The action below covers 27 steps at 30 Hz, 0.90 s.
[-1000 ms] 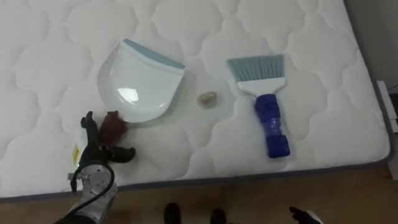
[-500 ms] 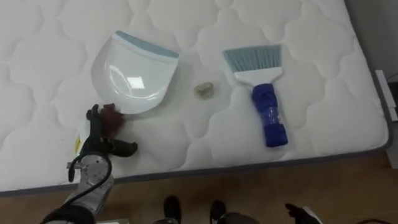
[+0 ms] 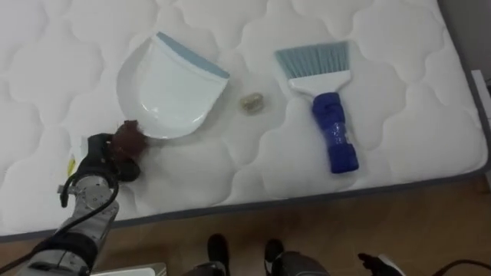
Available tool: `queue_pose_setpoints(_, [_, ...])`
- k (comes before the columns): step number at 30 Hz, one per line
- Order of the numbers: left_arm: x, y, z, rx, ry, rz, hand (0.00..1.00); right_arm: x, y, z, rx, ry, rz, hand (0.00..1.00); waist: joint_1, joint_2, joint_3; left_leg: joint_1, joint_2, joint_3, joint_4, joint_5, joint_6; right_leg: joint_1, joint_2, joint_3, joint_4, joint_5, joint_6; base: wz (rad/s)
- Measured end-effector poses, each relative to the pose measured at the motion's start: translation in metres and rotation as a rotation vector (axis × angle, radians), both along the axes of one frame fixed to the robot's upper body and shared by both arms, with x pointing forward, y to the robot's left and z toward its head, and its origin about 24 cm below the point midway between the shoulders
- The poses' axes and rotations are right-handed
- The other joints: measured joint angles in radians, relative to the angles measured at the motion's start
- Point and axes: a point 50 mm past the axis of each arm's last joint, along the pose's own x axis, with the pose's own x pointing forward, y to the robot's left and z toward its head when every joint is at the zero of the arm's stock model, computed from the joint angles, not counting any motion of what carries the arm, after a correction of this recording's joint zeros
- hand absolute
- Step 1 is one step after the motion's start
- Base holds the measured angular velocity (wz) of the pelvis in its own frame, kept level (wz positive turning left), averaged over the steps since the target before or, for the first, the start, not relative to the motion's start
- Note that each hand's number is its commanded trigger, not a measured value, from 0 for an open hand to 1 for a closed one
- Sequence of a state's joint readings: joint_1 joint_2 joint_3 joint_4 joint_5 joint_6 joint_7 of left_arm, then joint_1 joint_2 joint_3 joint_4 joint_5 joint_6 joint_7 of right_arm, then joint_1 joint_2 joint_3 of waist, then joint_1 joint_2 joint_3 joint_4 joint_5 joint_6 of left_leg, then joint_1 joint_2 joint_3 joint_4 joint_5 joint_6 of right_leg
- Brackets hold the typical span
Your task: Clean bed
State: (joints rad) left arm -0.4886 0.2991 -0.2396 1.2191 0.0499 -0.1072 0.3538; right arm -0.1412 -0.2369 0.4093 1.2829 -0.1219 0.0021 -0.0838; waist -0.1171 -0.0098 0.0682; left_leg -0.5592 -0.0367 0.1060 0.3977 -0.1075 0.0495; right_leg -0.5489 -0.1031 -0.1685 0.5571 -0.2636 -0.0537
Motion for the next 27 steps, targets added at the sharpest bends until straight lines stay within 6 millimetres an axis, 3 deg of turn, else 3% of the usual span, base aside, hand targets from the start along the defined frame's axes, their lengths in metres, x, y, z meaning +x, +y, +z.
queue_pose_setpoints(5, [-0.004,-0.007,-0.008,-0.052,0.043,-0.021,1.00,0.001,0.000,0.000,-0.002,-0.002,0.004,0.00,-0.013,-0.002,-0.0004,0.000,-0.010,0.002,0.001,0.000,0.000,0.004,-0.008,0.001,-0.001,-0.007,0.010,0.06])
queue_pose_setpoints(19, [-0.006,-0.007,-0.011,-0.086,0.077,-0.013,1.00,-0.001,-0.001,0.000,-0.009,0.014,-0.014,0.00,-0.014,-0.009,0.0008,0.004,-0.007,0.002,0.012,-0.001,0.002,0.009,-0.007,0.007,0.000,-0.007,0.010,-0.01])
queue_pose_setpoints(27, [-0.003,-0.004,-0.006,0.073,0.072,-0.089,1.00,-0.003,-0.003,0.000,0.081,-0.051,-0.288,0.00,-0.011,-0.006,-0.0012,0.005,0.003,0.005,0.015,-0.009,0.013,0.013,0.002,0.002,-0.005,-0.003,0.006,-0.02])
